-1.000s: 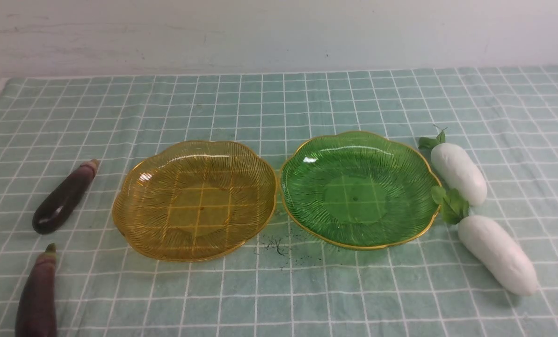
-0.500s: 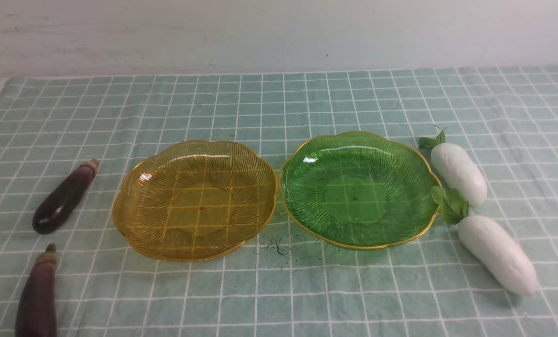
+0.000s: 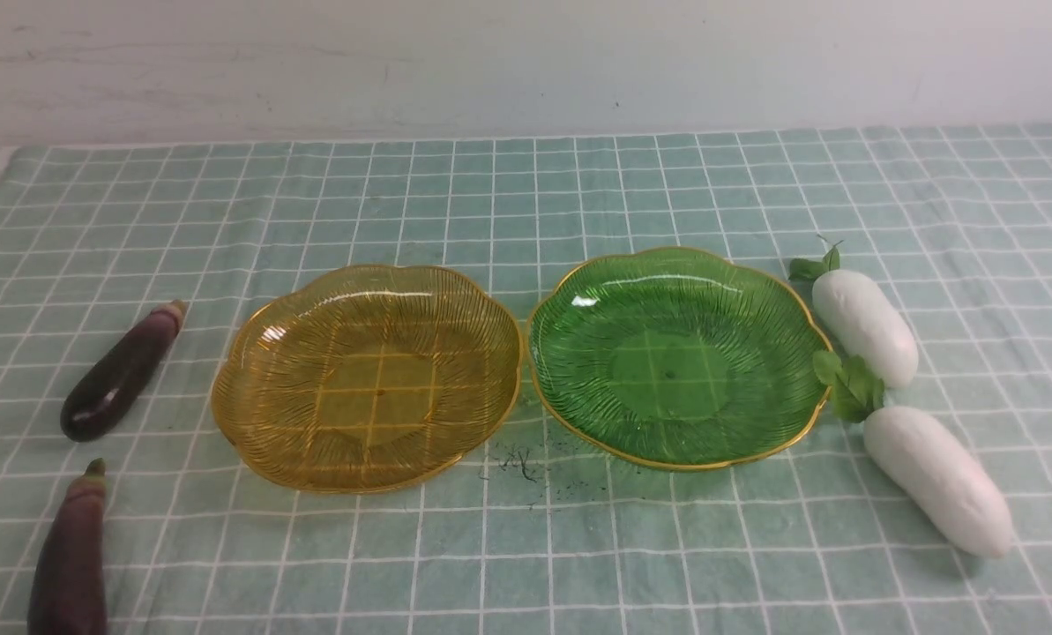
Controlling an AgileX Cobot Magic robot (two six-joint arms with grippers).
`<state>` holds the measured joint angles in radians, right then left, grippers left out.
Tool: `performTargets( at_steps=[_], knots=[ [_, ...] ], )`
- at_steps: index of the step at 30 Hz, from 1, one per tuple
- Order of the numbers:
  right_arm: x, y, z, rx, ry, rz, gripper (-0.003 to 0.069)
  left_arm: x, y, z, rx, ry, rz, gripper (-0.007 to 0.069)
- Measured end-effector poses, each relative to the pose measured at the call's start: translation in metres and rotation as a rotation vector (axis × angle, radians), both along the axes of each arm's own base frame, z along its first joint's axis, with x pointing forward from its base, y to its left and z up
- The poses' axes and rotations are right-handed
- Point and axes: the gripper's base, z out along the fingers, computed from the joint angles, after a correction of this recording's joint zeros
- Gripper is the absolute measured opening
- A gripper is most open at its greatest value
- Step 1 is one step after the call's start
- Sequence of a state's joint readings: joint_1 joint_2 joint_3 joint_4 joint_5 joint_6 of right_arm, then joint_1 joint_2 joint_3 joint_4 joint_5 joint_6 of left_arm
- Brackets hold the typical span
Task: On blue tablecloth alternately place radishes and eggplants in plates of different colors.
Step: 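Pick up the eggplant and place it in the yellow plate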
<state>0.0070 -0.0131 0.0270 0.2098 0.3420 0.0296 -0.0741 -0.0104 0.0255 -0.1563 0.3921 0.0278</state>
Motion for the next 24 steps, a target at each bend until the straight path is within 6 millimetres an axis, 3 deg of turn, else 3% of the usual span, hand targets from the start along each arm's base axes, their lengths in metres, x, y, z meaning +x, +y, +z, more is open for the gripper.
performTargets(
  at_steps=[2,3,4,6,7,11,17,19,20,23,24],
  knots=[
    [0.0,0.002,0.001,0.204,-0.006,-0.008,-0.0015,0.0,-0.003,0.001,-0.125,0.013,0.008,-0.0008],
    [0.0,0.005,0.003,0.395,-0.007,-0.01,-0.0015,-0.001,-0.008,0.002,-0.374,0.044,0.025,-0.0008],
    [0.0,0.005,0.004,0.478,-0.007,-0.011,-0.0015,-0.001,-0.01,0.003,-0.462,0.056,0.03,-0.0008],
    [0.0,0.006,0.004,0.55,-0.005,-0.01,-0.0015,-0.001,-0.013,0.004,-0.6,0.076,0.037,-0.0008],
    [0.0,0.007,0.005,0.619,-0.001,-0.007,-0.0015,-0.002,-0.016,0.007,-0.78,0.101,0.042,-0.0008],
    [0.0,0.009,0.006,0.69,0.004,-0.003,-0.0015,-0.002,-0.02,0.012,-0.995,0.12,0.038,-0.0008],
    [0.0,0.007,0.017,0.663,-0.06,0.0,-0.0015,-0.002,-0.022,0.022,-1.04,0.086,0.005,-0.0008],
    [-0.007,0.006,0.053,0.514,-0.184,0.035,-0.0015,-0.009,-0.025,0.055,-0.956,0.002,-0.098,-0.0008],
    [-0.007,0.006,0.056,0.497,-0.194,0.037,-0.0015,-0.01,-0.025,0.057,-0.949,-0.006,-0.106,-0.0008],
    [-0.018,0.007,0.104,0.266,-0.3,0.073,-0.0015,-0.012,-0.028,0.099,-0.829,-0.053,-0.179,-0.0008],
    [-0.017,0.007,0.103,0.261,-0.289,0.075,-0.0015,-0.011,-0.028,0.103,-0.811,-0.05,-0.181,-0.0008]
  ],
)
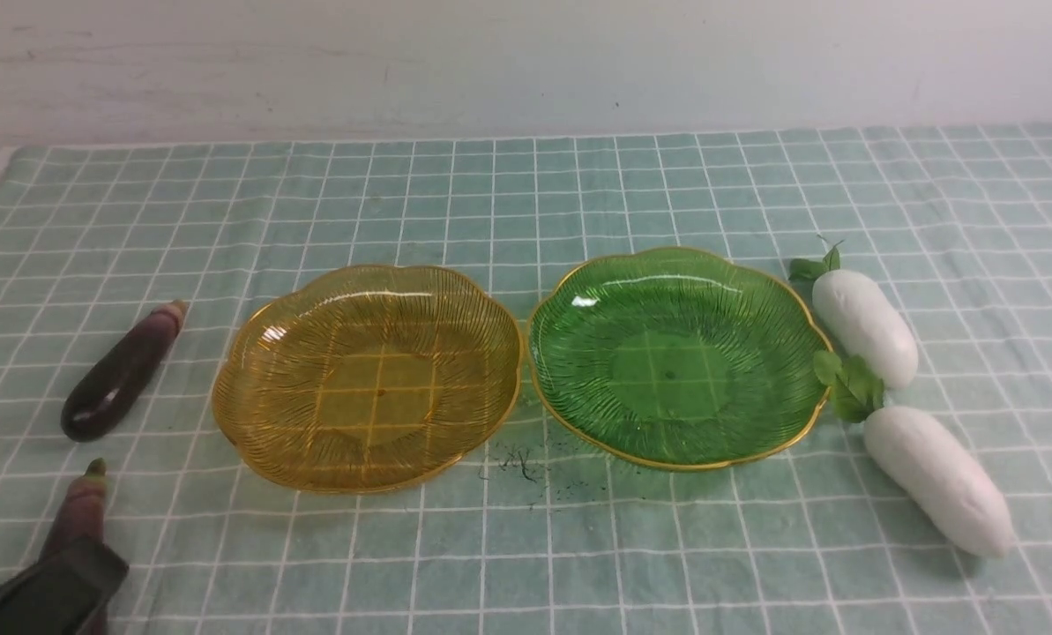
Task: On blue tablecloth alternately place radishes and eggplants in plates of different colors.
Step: 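Pick up the eggplant and place it in the yellow plate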
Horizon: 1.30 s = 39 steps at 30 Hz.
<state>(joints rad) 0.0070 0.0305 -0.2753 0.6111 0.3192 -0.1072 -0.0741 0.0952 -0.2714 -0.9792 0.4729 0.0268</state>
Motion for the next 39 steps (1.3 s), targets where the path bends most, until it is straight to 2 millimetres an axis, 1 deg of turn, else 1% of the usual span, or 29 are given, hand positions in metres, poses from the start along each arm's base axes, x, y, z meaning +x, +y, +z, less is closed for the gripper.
performTargets(
  at_steps=[1,3,5,6,9,10,11,13,14,15,16,18,21,22,23,24,25,27,29,31,35,39],
  knots=[
    [0.001,0.002,0.015,-0.099,0.022,0.01,-0.0015,0.006,-0.003,0.01,0.087,0.036,-0.03,-0.0008],
    [0.007,0.006,0.024,-0.199,0.118,0.05,-0.0015,0.017,-0.006,0.017,0.2,0.127,-0.085,-0.0008],
    [0.017,0.009,0.029,-0.285,0.257,0.098,-0.0015,0.035,-0.009,0.018,0.366,0.287,-0.165,-0.0008],
    [0.02,0.009,0.031,-0.316,0.313,0.115,-0.0015,0.04,-0.009,0.017,0.411,0.336,-0.187,-0.0008],
    [0.037,0.01,0.028,-0.412,0.538,0.175,-0.0015,0.067,-0.004,0.013,0.629,0.578,-0.284,-0.0007],
    [0.04,0.009,0.027,-0.422,0.56,0.178,-0.0015,0.068,-0.003,0.013,0.641,0.59,-0.288,-0.0007],
    [0.047,0.008,0.024,-0.454,0.649,0.197,-0.0015,0.082,0.001,0.013,0.716,0.678,-0.294,-0.0007],
    [0.058,0.007,0.017,-0.476,0.749,0.218,-0.0015,0.1,0.007,0.013,0.782,0.762,-0.265,-0.0003],
    [0.06,0.007,0.016,-0.477,0.761,0.221,-0.0015,0.101,0.008,0.013,0.791,0.766,-0.263,-0.0003],
    [0.066,0.007,0.011,-0.479,0.808,0.234,-0.0015,0.116,0.013,0.012,0.839,0.826,-0.221,0.0008],
    [0.067,0.007,0.011,-0.479,0.812,0.234,-0.0015,0.118,0.014,0.01,0.84,0.84,-0.214,0.0013],
    [0.073,0.007,0.007,-0.479,0.847,0.242,-0.0015,0.134,0.022,0.006,0.894,0.895,-0.14,0.0053],
    [0.077,0.007,0.005,-0.479,0.864,0.245,-0.0015,0.153,0.031,-0.007,0.957,0.954,-0.052,0.0142],
    [0.077,0.007,0.005,-0.48,0.865,0.245,-0.0015,0.155,0.031,-0.008,0.966,0.957,-0.051,0.0149],
    [0.078,0.007,0.005,-0.482,0.861,0.24,-0.0015,0.165,0.037,-0.019,1.007,1.009,0.002,0.0232],
    [0.078,0.007,0.005,-0.482,0.861,0.241,-0.0015,0.167,0.038,-0.021,1.014,1.02,0.015,0.025],
    [0.078,0.006,0.005,-0.483,0.859,0.238,-0.0015,0.173,0.043,-0.028,1.031,1.059,0.07,0.0314],
    [0.078,0.006,0.006,-0.483,0.855,0.237,-0.0015,0.184,0.051,-0.039,1.025,1.115,0.177,0.0415],
    [0.079,0.006,0.006,-0.483,0.852,0.235,-0.0015,0.193,0.057,-0.049,1.011,1.157,0.25,0.0479],
    [0.079,0.006,0.006,-0.483,0.852,0.235,-0.0015,0.201,0.058,-0.061,1.004,1.177,0.266,0.0501],
    [0.079,0.006,0.006,-0.483,0.85,0.234,-0.0015,0.213,0.057,-0.079,0.998,1.191,0.246,0.051],
    [0.079,0.006,0.006,-0.483,0.85,0.234,-0.0015,0.219,0.055,-0.09,0.997,1.194,0.227,0.051]
  ],
)
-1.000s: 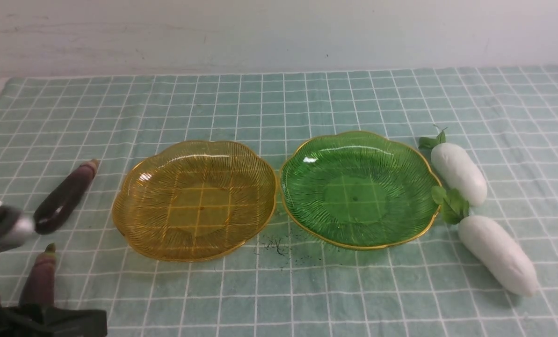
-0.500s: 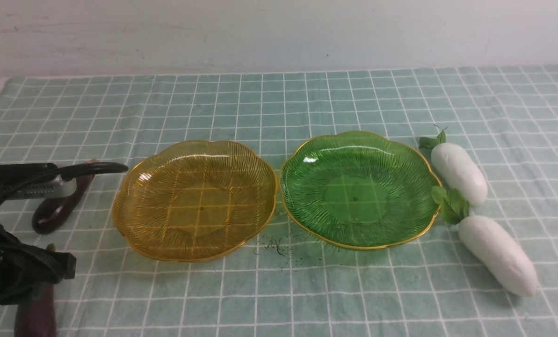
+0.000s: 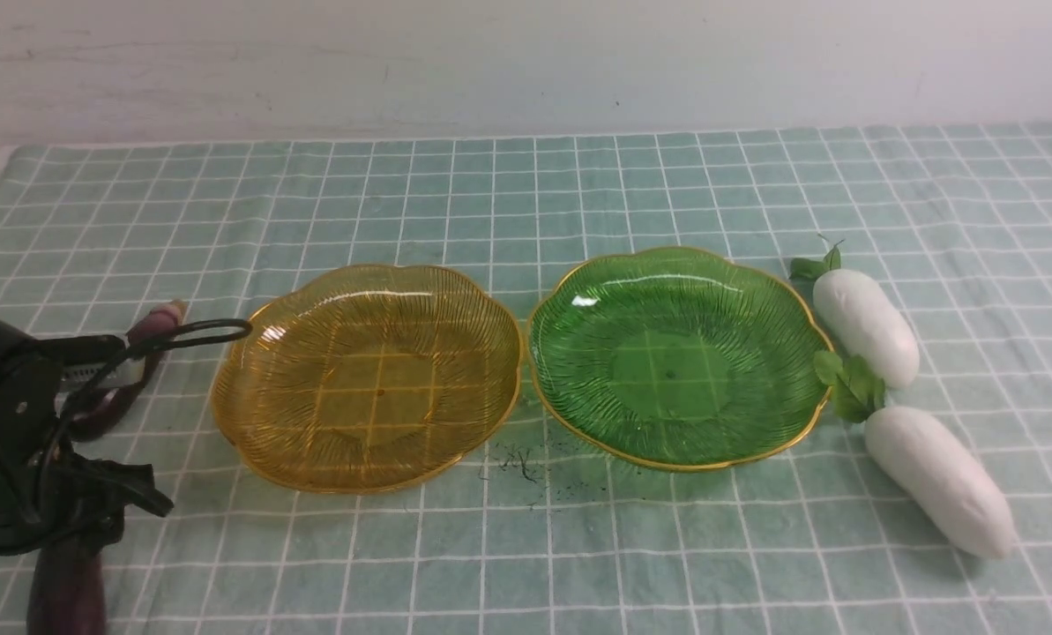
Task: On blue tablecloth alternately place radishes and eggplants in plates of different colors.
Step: 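Pick up the eggplant and place it in the yellow plate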
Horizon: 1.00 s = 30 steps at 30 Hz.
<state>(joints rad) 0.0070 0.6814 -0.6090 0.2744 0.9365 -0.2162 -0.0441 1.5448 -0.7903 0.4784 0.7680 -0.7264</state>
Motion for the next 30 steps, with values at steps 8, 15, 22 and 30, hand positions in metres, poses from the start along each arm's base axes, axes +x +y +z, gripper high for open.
performTargets(
  at_steps=[8,15,22,30],
  knots=[
    [0.0,0.0,0.0,0.0,-0.001,0.0,-0.0015,0.011,0.001,-0.02,0.02,-0.004,0.017,0.051],
    [0.0,0.0,0.0,0.005,0.001,-0.005,-0.0015,0.015,0.004,-0.033,0.049,0.024,0.014,0.0482],
    [0.0,0.0,0.0,0.006,0.001,-0.006,-0.0015,0.02,0.003,-0.04,0.047,0.047,0.009,0.0308],
    [0.0,0.0,0.0,0.006,0.001,-0.006,-0.0015,0.009,-0.001,-0.022,-0.001,0.055,-0.017,0.0308]
  ],
)
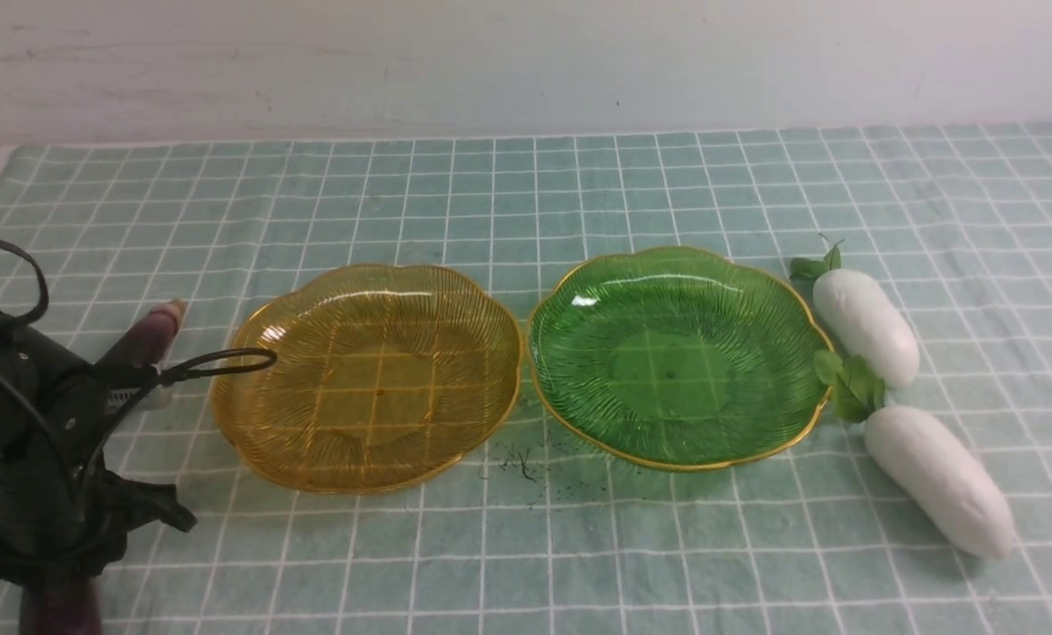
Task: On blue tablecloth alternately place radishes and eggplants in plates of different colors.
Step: 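Pick up the eggplant and place it in the yellow plate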
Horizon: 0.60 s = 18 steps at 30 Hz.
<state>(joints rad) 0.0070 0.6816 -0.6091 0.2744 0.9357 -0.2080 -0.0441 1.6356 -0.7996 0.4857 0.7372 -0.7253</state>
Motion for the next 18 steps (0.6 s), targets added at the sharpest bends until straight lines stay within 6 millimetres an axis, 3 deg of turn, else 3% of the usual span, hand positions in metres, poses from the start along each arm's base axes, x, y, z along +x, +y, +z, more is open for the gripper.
performTargets(
  at_steps=[9,14,18],
  knots=[
    [0.004,-0.001,0.004,0.007,-0.056,-0.015,-0.0015,-0.019,-0.02,0.082,-0.211,-0.16,-0.136,0.0308],
    [0.008,-0.001,0.009,0.021,-0.126,-0.034,-0.0015,-0.013,-0.037,0.113,-0.378,-0.207,-0.254,0.0308],
    [0.01,-0.001,0.011,0.019,-0.156,-0.039,-0.0015,0.004,-0.055,0.134,-0.544,-0.256,-0.367,0.0308]
  ],
)
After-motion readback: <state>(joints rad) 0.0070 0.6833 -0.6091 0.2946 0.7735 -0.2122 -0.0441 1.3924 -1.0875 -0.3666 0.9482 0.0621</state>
